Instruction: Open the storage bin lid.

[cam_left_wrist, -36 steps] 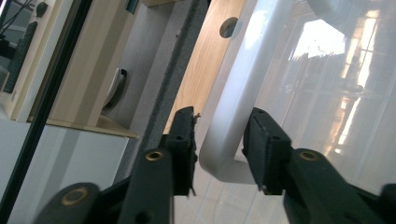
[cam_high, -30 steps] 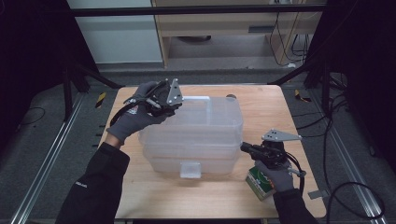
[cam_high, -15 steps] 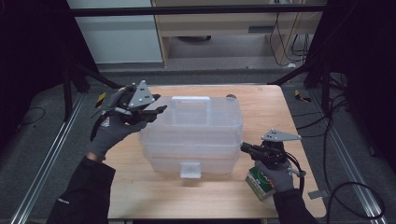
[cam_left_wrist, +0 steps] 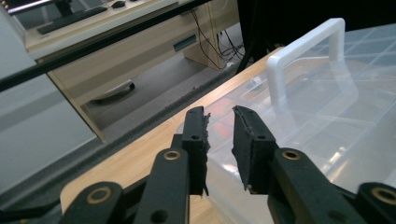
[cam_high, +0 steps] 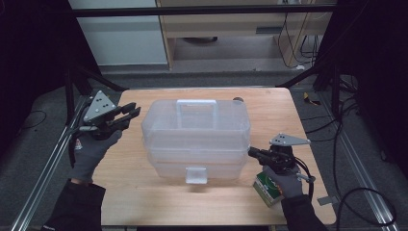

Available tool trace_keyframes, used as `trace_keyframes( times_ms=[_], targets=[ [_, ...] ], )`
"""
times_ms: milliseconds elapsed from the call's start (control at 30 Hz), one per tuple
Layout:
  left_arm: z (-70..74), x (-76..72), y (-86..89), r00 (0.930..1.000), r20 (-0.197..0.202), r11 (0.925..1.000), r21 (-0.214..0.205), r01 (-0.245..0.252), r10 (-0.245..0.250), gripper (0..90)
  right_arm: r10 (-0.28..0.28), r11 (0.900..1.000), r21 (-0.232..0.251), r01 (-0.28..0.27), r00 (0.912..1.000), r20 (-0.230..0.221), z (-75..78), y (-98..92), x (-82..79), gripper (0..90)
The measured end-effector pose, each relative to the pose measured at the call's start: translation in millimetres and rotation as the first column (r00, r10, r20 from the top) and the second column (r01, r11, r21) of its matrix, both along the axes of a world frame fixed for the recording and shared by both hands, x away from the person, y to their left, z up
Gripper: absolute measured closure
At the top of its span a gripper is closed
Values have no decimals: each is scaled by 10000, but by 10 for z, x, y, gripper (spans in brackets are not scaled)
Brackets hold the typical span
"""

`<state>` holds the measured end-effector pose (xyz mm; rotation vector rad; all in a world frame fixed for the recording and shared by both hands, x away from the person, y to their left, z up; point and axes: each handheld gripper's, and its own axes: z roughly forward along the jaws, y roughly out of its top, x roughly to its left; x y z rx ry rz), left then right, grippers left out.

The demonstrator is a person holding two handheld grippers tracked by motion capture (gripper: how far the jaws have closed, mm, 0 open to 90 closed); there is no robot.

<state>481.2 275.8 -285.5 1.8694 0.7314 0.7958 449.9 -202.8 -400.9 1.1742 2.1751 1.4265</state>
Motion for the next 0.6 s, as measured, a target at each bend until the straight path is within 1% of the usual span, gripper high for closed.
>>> trace_keyframes(
  times_ms=[33, 67, 100, 200, 233, 267, 300, 367, 567, 600],
  targets=[
    [-24, -15, 31, 9999, -64, 9998, -155, -128, 127, 777, -2, 10000, -13, 2, 10000, 8, 1, -1, -1, 900],
    [-69, -33, 81, 9996, -119, 9988, -422, -264, 259, 792, -1, 10000, -12, 1, 10000, -1, 1, -1, -1, 900],
    [-109, -47, 117, 9994, -163, 9979, -568, -318, 310, 815, -9, 10000, -15, 9, 10000, 12, 1, -2, -1, 900],
    [-226, -74, 206, 9986, -209, 9950, -867, -498, 482, 846, -4, 10000, -24, 4, 10000, 7, 2, -2, -1, 900],
    [-274, -96, 236, 9979, -386, 9929, -1051, -550, 512, 858, 4, 10000, -20, -4, 10000, -10, 2, -2, 1, 900],
    [-367, -125, 282, 9965, -585, 9902, -1224, -666, 598, 875, 1, 10000, -12, -1, 10000, -13, 1, -1, -1, 900],
    [-367, -125, 282, 9965, -585, 9902, -1224, -666, 598, 880, 1, 10000, -12, -1, 10000, -13, 1, -1, -1, 900],
    [-462, -159, 317, 9953, -718, 9878, -1367, -744, 650, 884, -1, 10000, -16, 1, 10000, -16, 2, -1, -1, 900],
    [-744, -203, 383, 9900, -1243, 9857, -1460, -844, 664, 894, 10, 10000, -26, -10, 10000, -44, 1, 2, -1, 900],
    [-780, -196, 382, 9882, -1383, 9880, -1295, -843, 662, 894, 9, 10000, -33, -9, 10000, -64, 0, 2, -1, 900]
  ],
)
